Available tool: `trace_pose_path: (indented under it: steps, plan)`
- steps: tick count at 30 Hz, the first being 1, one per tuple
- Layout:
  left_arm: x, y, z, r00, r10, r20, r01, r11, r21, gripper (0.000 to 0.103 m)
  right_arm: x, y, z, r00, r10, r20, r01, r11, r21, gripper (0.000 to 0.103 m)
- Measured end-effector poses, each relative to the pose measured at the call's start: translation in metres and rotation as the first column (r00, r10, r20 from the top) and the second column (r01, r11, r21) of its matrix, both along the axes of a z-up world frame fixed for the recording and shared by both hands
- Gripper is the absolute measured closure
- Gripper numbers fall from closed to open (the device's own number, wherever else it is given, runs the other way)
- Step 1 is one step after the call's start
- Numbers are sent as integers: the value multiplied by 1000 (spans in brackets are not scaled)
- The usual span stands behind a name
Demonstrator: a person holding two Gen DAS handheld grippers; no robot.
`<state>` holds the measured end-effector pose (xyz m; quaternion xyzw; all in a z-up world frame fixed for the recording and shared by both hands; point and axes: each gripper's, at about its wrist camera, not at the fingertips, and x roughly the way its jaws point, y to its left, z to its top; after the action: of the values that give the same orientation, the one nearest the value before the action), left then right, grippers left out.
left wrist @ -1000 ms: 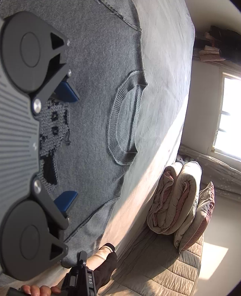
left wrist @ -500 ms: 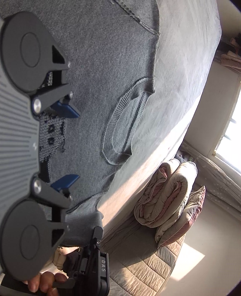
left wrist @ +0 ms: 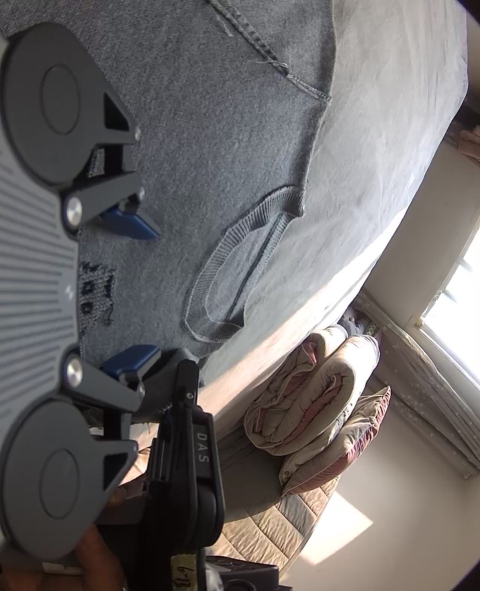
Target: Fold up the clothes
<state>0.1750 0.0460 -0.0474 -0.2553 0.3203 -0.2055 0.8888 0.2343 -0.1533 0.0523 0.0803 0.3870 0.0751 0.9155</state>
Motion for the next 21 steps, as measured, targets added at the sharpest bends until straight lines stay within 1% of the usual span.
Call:
trace_pose_path:
  steps: [1,5,6,7,8,10,12,14,16,18,21]
  plan:
    - [0,0,0,1000,-1,0,1,1000,0,39,1,1,1,1000,23,-1,-23,1000,9,89]
    - [1,1,-1,1000,2,1,-2,1000,1,39,4,3,5,993,114,-2,-114,992,46,87]
    - [1,1,-1,1000,3,1,-3,1000,4,39,4,1,9,995,103,14,-104,993,51,82]
    - [1,1,-1,1000,3,2,-3,1000,6,39,3,-3,13,996,85,32,-86,995,43,71]
    - [1,0,-1,1000,2,4,-2,1000,10,39,2,-8,16,996,67,51,-68,997,28,67]
    - [0,0,-1,1000,3,7,-3,1000,14,39,3,-16,17,997,35,66,-35,999,-6,66]
    - [0,0,-1,1000,3,8,-4,1000,15,39,4,-27,11,999,-2,43,2,1000,-9,66]
    - [0,2,-1,1000,11,8,-11,1000,13,39,2,-32,4,1000,-13,6,13,1000,5,66]
    - [1,5,0,1000,25,8,-25,1000,12,39,-12,-32,-2,999,33,-13,-33,999,21,66]
    - [2,8,-1,999,39,2,-39,999,3,39,-31,-29,-8,997,82,-8,-82,997,18,66]
    - [2,11,-2,999,46,-4,-46,999,-15,39,-55,-26,-19,992,125,-2,-125,992,-13,66]
